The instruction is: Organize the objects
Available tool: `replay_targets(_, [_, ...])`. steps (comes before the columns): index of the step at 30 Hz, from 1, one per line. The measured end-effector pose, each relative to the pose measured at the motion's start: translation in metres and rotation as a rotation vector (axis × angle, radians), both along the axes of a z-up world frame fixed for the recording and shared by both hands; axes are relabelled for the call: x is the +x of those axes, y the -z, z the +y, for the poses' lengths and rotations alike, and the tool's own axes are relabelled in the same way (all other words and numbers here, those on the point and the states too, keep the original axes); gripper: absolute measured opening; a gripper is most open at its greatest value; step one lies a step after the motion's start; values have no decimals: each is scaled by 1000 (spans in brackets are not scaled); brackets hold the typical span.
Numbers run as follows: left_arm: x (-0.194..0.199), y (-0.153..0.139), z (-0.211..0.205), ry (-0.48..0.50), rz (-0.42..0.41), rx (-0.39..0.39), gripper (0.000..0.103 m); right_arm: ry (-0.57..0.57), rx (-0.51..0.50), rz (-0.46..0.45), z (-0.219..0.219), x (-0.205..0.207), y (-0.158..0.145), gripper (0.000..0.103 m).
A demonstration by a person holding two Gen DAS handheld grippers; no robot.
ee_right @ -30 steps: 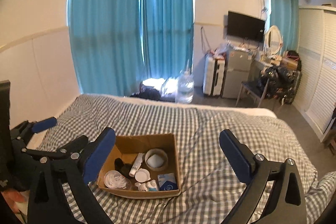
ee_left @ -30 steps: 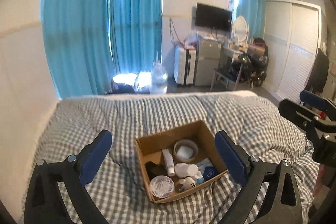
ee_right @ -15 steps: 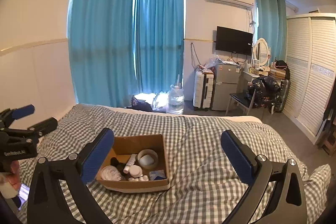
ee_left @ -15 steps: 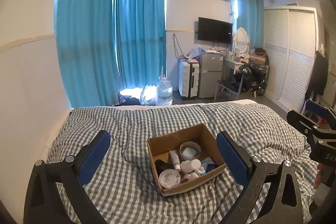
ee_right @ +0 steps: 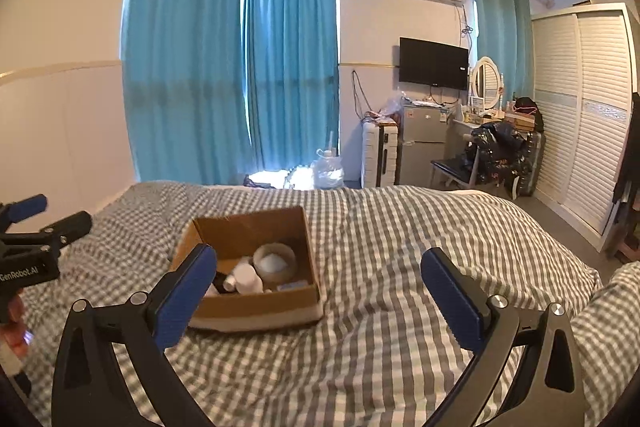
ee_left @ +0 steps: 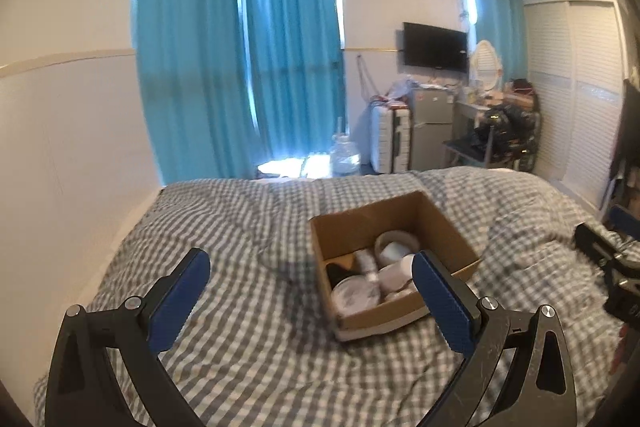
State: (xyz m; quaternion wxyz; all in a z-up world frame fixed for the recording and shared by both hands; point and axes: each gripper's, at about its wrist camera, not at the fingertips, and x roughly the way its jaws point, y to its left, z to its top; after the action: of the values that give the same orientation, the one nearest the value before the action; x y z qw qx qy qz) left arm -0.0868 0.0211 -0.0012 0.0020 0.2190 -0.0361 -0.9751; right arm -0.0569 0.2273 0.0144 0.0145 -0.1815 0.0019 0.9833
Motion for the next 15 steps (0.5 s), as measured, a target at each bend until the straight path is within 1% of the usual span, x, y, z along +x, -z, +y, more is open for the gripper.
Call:
replay_targets(2, [3, 6, -4, -21, 1, 16, 103, 0, 1, 0, 2, 0, 5, 103])
replay_targets(5, [7, 14, -7, -12, -19, 39, 103, -8, 6, -7, 0, -1, 11, 103])
replay_targets(9, [11, 15, -5, -3, -18, 23, 103, -15, 23, -5, -8, -1, 13, 103])
replay_targets(13, [10, 15, -4, 15, -29, 40, 103, -23, 48, -17, -15, -3, 15, 103])
replay_targets(15, [10, 15, -4, 13, -30, 34, 103, -28, 58, -21, -18, -3, 18, 103])
